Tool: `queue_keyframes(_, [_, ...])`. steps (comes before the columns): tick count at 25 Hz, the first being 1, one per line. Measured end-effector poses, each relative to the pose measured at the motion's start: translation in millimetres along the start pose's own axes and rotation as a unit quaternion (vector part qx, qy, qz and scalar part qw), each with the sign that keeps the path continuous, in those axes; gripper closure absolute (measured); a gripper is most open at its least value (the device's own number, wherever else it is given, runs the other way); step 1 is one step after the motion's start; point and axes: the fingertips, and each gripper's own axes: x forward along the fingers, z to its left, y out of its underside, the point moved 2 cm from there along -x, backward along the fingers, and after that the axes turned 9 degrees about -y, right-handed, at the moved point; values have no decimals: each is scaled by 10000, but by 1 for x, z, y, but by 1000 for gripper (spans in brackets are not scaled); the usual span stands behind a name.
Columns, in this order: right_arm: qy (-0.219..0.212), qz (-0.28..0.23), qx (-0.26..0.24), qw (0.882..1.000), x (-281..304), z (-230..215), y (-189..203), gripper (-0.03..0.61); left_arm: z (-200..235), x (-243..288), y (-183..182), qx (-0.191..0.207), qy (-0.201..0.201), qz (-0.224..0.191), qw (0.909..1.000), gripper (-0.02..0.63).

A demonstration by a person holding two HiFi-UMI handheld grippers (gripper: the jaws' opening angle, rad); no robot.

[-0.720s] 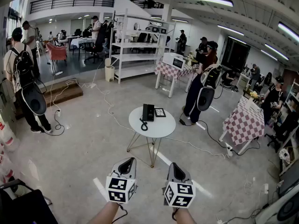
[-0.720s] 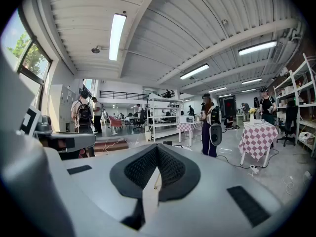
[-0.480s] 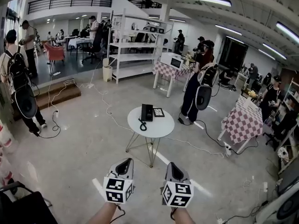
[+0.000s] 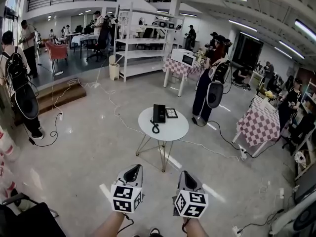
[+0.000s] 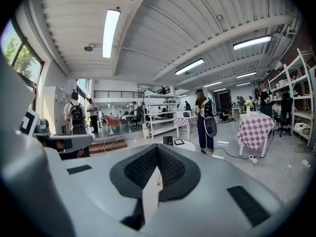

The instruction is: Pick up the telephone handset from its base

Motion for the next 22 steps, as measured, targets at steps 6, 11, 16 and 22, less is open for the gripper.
queue_keyframes(6, [70,65,37,9999,28,-6,0,555,13,26,7,-44,-2,139,9999,598])
queue_keyframes(11, [94,14,27,10000,65,-23,-10,557,20,66,2,-34,-5,92,10000,598])
queue_keyframes(16, [47,-61,-13,10000,105,-46,-25,555,23,113,-9,-23,-50,36,10000,598])
queue_keyframes(22, [-30,-11,54,10000,157,-78,-36,556,23,172,-18,-62,-138,71,9999,598])
